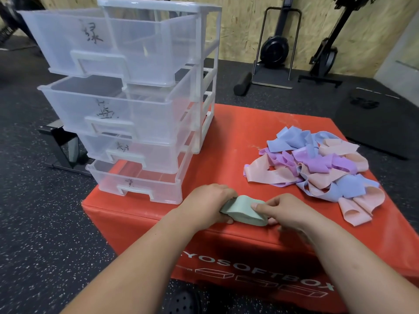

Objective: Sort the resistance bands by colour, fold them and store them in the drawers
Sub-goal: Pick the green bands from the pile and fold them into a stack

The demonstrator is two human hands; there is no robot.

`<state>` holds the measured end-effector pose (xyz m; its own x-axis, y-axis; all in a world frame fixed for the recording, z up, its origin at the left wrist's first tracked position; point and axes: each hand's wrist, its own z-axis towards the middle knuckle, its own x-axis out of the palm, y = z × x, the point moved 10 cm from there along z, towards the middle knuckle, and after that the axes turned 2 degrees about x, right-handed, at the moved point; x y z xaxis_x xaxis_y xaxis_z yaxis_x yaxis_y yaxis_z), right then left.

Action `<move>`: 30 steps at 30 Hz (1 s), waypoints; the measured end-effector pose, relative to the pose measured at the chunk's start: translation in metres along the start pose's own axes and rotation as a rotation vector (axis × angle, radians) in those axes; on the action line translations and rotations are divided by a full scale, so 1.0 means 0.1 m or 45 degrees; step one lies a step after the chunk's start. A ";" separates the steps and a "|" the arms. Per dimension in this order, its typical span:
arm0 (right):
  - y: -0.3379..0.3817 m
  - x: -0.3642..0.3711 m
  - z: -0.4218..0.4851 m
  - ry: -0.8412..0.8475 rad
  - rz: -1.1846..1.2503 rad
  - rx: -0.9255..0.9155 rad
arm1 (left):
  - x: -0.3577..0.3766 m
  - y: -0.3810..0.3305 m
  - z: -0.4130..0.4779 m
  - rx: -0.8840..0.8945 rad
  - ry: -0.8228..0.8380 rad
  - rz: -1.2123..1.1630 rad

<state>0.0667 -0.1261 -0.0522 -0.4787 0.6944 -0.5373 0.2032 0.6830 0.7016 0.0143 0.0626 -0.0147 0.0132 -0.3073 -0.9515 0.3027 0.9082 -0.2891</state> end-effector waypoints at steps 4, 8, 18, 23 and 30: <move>0.00 0.02 0.00 -0.002 0.015 0.019 | 0.01 0.02 -0.01 0.015 -0.021 -0.024; 0.07 -0.02 -0.03 -0.077 0.000 -0.038 | 0.01 0.00 -0.02 0.030 -0.012 0.027; 0.12 0.06 0.01 -0.175 -0.016 -0.065 | 0.01 0.03 0.02 -0.007 0.002 -0.027; 0.25 0.09 -0.12 -0.367 0.084 -0.204 | -0.03 0.03 -0.05 -0.065 0.020 -0.046; 1.02 -0.04 -0.41 -0.244 0.109 -0.662 | -0.30 0.25 -0.13 -0.340 -0.076 -0.704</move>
<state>0.0543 -0.0686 0.0413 -0.3051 0.8045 -0.5096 -0.2366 0.4543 0.8589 0.0091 0.0982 0.0050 -0.0218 -0.7616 -0.6476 0.0310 0.6470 -0.7619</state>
